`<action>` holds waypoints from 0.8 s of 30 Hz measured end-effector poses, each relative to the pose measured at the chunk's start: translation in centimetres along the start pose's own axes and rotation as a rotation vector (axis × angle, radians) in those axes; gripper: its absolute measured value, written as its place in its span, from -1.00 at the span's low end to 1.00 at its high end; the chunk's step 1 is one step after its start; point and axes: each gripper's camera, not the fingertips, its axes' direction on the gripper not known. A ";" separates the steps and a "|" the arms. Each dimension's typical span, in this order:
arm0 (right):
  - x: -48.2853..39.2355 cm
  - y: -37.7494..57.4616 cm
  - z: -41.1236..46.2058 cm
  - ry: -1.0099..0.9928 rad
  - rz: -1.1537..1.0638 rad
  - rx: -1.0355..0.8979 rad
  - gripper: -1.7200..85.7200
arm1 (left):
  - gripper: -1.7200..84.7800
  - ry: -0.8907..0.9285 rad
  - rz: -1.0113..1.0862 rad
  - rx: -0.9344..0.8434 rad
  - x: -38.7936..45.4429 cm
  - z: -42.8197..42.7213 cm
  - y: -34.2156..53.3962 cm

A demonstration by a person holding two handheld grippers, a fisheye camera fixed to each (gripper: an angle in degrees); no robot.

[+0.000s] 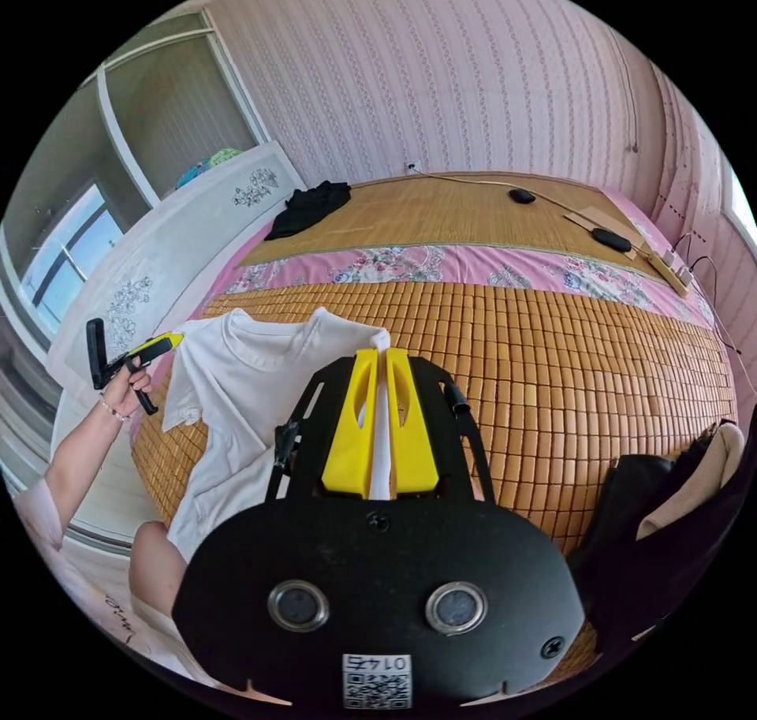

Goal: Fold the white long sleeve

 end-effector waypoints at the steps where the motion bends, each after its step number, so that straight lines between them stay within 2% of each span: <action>1: -0.5 0.9 -1.9 -0.039 -0.018 0.001 -0.94 | -0.98 0.022 0.034 -0.025 0.9 -1.4 0.9; 7: -6.9 12.6 -10.2 -0.090 -0.240 -0.098 -0.94 | -0.98 0.079 0.271 -0.192 7.5 -8.5 11.6; 10: -9.3 21.2 -11.4 -0.084 -0.281 -0.220 -0.94 | -0.98 0.101 0.282 -0.311 10.0 -9.4 19.8; 13: -9.6 29.5 -7.9 -0.084 -0.206 -0.410 -0.94 | -0.97 0.065 0.273 -0.367 11.3 -8.2 27.7; 16: -9.2 35.2 -2.8 -0.052 -0.105 -0.584 -0.95 | -0.97 0.097 0.139 -0.466 10.8 -4.7 32.8; 19: -9.3 35.0 -3.6 -0.034 -0.054 -0.502 -0.96 | -0.97 0.061 0.085 -0.500 10.9 -2.7 34.3; 24: -10.7 31.9 -8.2 -0.021 -0.137 -0.392 -0.95 | -0.97 0.033 0.144 -0.470 12.4 -3.7 31.8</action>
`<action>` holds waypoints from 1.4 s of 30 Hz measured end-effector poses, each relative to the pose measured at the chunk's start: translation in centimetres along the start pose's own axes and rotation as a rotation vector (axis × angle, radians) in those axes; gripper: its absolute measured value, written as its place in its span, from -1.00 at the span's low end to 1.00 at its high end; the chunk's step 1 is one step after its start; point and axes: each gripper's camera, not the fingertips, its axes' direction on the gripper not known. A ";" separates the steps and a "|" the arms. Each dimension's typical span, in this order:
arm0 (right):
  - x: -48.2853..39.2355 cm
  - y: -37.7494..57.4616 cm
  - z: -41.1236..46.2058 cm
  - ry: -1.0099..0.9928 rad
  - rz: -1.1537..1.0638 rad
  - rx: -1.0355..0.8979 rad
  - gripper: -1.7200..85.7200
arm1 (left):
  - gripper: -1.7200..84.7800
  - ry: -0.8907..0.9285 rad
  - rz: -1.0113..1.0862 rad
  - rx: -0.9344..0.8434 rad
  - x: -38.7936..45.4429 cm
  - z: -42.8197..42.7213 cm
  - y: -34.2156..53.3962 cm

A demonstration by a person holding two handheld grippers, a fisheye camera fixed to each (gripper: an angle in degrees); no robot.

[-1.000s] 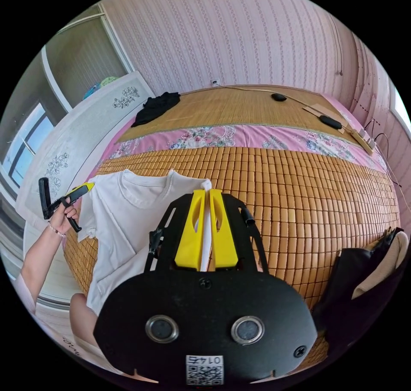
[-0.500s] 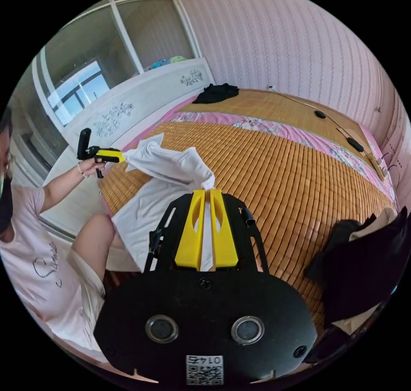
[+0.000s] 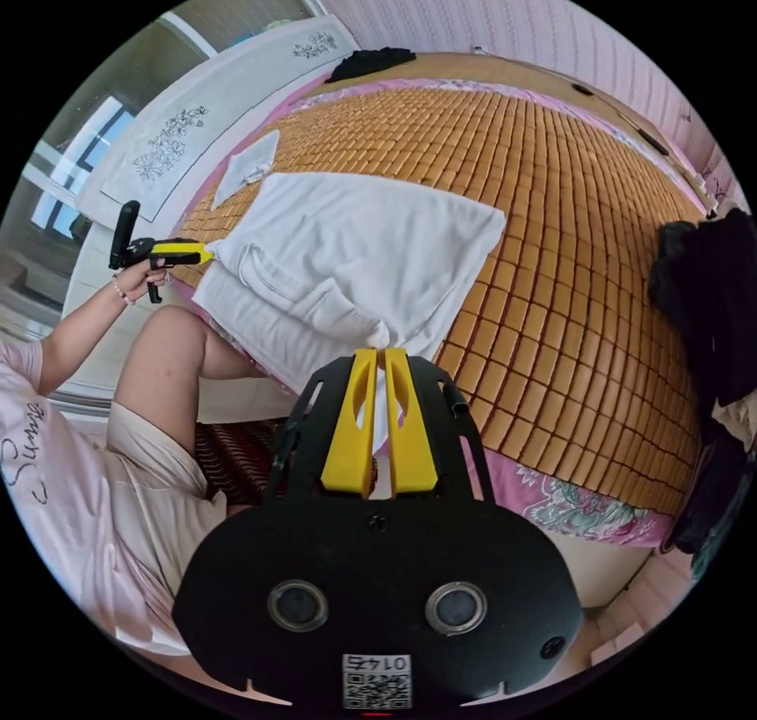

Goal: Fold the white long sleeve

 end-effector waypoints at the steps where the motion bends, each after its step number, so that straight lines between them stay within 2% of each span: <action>1: -0.4 0.1 -1.2 0.009 -0.018 0.023 -0.95 | -0.97 0.006 0.009 0.023 0.2 -0.7 -0.1; 4: -0.6 0.8 -0.9 0.033 -0.020 -0.001 -0.94 | -0.97 0.050 -0.017 0.020 -0.1 -0.5 0.1; 9: 0.6 1.7 5.0 0.016 0.043 -0.194 -0.91 | -0.94 0.049 -0.122 -0.080 -0.6 4.5 1.2; 12: 0.8 2.0 4.1 0.023 0.060 -0.183 -0.86 | -0.90 0.007 -0.132 -0.052 -0.1 3.8 1.2; 15: 1.1 1.9 1.6 0.054 0.098 -0.128 -0.77 | -0.86 -0.107 -0.069 -0.070 1.3 2.0 1.2; 18: -1.2 0.7 -0.1 0.067 0.045 -0.028 -0.71 | -0.87 -0.236 0.020 -0.087 3.7 0.5 0.7; 20: -4.3 -1.3 1.3 0.029 -0.037 0.003 -0.70 | -0.93 -0.162 0.073 -0.042 6.4 0.9 -0.8; 24: -7.6 -4.3 6.4 -0.017 -0.098 -0.065 -0.68 | -0.82 -0.058 0.050 0.012 10.2 4.9 -4.4; 28: -8.5 -4.6 10.7 -0.020 -0.097 -0.153 -0.78 | -0.79 -0.050 0.044 -0.063 13.0 11.3 -7.2; 29: -8.7 -4.0 11.0 0.002 -0.105 -0.152 -0.86 | -0.81 -0.074 0.048 -0.107 13.5 12.9 -7.2; 31: -9.2 -2.8 10.7 -0.006 -0.139 -0.148 -0.92 | -0.91 -0.122 0.100 -0.067 14.4 12.7 -6.3; 39: -12.8 2.3 9.0 -0.091 -0.359 -0.223 -0.96 | -0.98 0.001 0.232 -0.196 16.7 11.6 -0.9; 42: -14.0 3.1 9.9 -0.074 -0.414 -0.320 -0.96 | -0.98 -0.020 0.273 -0.350 17.4 13.3 0.8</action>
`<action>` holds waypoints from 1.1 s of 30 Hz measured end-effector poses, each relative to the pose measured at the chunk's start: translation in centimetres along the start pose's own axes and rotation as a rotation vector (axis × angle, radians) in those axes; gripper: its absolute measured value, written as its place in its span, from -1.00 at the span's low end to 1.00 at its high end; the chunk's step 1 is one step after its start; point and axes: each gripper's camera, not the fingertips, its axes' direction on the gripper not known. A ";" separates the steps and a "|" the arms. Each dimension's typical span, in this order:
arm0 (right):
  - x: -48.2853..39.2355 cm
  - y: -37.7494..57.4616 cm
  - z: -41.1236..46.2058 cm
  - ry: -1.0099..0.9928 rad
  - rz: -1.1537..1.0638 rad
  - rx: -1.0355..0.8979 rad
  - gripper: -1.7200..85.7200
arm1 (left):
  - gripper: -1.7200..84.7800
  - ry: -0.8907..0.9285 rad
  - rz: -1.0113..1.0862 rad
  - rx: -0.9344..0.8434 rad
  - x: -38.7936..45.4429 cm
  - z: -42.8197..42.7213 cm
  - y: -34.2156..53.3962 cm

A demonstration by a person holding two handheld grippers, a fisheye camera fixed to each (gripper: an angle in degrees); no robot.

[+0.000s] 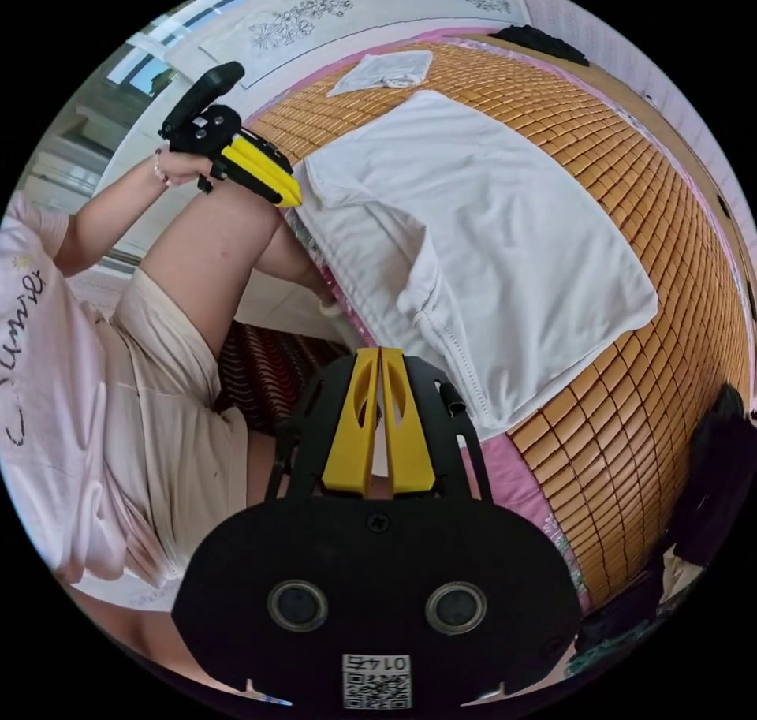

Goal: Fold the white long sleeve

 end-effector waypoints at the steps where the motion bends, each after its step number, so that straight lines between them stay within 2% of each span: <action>1: -0.1 -0.1 0.0 0.009 0.003 0.001 -0.95 | -0.97 -0.042 -0.010 -0.021 0.3 0.4 0.4; 3: 0.0 -0.5 -0.5 0.042 0.035 0.042 -0.89 | -0.96 -0.079 -0.031 -0.016 0.8 0.2 0.7; 5: -0.3 -1.8 -0.8 0.089 0.069 0.102 -0.75 | -0.92 -0.098 -0.074 0.071 1.8 -1.0 0.5; 7: -1.2 -3.2 -0.2 0.151 0.078 0.130 -0.71 | -0.86 -0.088 -0.082 0.154 3.2 -1.5 -0.2; 10: -2.3 -5.5 2.3 0.248 0.079 0.112 -0.73 | -0.75 -0.120 -0.107 0.186 4.9 0.3 -2.4; 12: -2.1 -6.4 4.2 0.225 0.078 0.039 -0.80 | -0.77 -0.144 -0.123 0.143 4.9 2.5 -3.6; 14: -2.8 -5.8 3.3 0.226 0.053 0.058 -0.88 | -0.87 -0.176 -0.091 0.106 5.3 3.5 -3.6; 19: -4.6 -4.5 2.4 0.225 -0.033 0.040 -0.91 | -0.93 -0.167 0.018 0.013 6.6 4.3 -1.2; 22: -3.4 -5.2 4.1 0.143 0.016 -0.012 -0.89 | -0.91 -0.137 -0.028 0.009 6.6 6.9 -0.4; 25: -2.9 -4.7 2.6 0.063 0.053 -0.007 -0.79 | -0.87 -0.135 -0.046 0.015 6.9 6.6 0.2; 33: 3.1 1.5 -1.9 0.071 0.396 -0.018 -0.71 | -0.79 -0.166 0.085 0.154 11.9 2.9 5.1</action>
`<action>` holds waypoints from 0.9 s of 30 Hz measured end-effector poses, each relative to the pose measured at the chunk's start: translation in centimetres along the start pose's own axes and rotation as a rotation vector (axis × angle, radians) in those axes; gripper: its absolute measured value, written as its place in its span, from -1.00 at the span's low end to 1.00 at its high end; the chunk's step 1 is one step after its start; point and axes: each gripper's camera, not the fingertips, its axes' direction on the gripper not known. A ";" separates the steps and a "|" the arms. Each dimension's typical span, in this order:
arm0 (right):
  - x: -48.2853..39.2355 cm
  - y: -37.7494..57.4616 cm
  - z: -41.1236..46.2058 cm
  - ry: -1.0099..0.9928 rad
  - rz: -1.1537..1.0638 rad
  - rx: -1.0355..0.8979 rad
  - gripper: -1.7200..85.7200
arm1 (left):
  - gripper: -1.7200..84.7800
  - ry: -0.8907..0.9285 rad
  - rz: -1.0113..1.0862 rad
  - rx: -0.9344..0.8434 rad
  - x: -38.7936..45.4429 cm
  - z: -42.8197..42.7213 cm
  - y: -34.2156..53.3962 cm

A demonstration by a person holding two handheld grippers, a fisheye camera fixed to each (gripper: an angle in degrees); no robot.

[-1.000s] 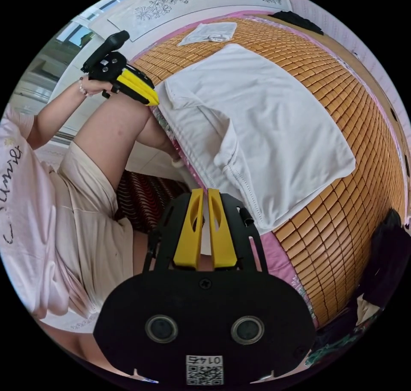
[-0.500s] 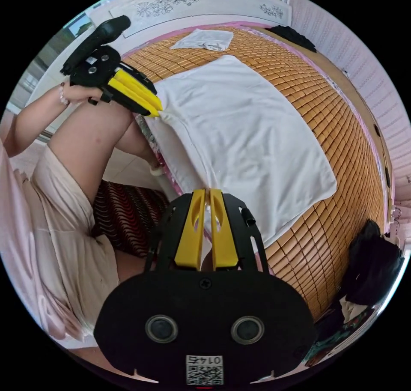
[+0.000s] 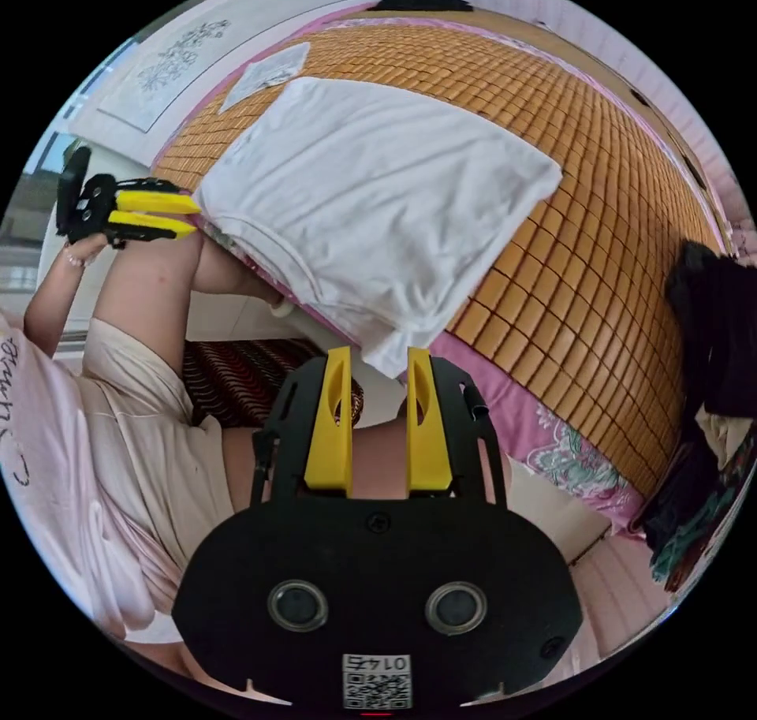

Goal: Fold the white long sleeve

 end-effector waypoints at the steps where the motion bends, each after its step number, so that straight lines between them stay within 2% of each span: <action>1: 0.7 -0.2 0.4 -0.039 0.028 -0.021 -0.69 | -0.78 -0.010 0.028 0.031 1.0 -0.6 0.1; 4: 1.3 -1.2 1.1 -0.124 0.056 -0.036 -0.67 | -0.72 -0.019 0.076 0.133 3.4 -1.1 -0.8; 8: 1.9 -1.8 0.7 -0.106 0.090 -0.057 -0.83 | -0.60 0.157 0.138 0.255 7.1 0.8 -4.9; 14: 4.0 0.1 -3.6 -0.187 0.148 0.049 -0.93 | -0.53 0.220 0.300 0.245 13.5 5.0 -10.7; 19: 5.1 -0.8 -3.7 -0.222 0.201 -0.008 -0.79 | -0.53 0.192 0.301 0.246 14.7 6.4 -11.5; 20: 4.7 -1.1 -4.1 -0.180 0.195 -0.019 -0.78 | -0.53 0.174 0.295 0.248 14.7 6.6 -11.4; 23: 3.9 -1.1 -5.2 -0.082 0.171 -0.033 -0.84 | -0.53 0.166 0.276 0.245 14.7 7.5 -11.5; 27: 4.2 0.1 -7.2 -0.155 0.162 0.012 -0.84 | -0.53 0.158 0.290 0.218 15.7 8.7 -11.7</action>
